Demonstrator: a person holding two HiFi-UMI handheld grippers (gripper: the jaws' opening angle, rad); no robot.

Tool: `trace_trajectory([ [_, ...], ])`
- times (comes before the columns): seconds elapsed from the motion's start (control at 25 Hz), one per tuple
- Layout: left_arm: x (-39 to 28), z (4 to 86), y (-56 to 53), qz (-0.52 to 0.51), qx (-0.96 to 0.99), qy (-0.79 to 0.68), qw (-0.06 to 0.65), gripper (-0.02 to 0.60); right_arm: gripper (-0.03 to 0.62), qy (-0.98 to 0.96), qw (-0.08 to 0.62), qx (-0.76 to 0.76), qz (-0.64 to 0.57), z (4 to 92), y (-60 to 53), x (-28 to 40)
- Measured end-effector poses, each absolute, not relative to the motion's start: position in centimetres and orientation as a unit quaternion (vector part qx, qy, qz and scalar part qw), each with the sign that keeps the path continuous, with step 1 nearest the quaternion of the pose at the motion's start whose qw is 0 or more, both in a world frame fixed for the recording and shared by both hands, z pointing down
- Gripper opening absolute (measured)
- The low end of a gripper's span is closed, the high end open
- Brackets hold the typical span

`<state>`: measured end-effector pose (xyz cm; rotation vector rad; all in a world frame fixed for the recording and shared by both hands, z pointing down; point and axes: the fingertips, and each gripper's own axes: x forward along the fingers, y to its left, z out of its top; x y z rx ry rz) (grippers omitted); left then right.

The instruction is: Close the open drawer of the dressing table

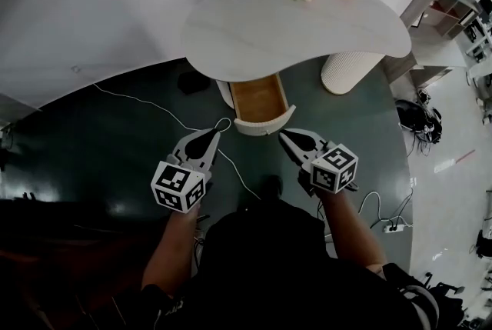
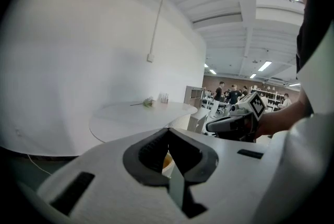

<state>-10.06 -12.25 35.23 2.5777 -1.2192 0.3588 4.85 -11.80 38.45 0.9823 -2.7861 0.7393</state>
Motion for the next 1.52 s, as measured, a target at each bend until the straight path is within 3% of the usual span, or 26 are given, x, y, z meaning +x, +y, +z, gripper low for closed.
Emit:
trace_trajectory([
  [0.6,-8.3,41.0,-17.4,0.154,0.89,-0.388,0.181,0.009,0.006,-0.893,0.098,0.321,0.302,46.2,-15.6,4.2],
  [1.52,-8.7,61.2,-17.0,0.166,0.893,-0.318,0.27,0.009,0.006,-0.836,0.191,0.413,0.307,66.6,-16.0,2.5],
])
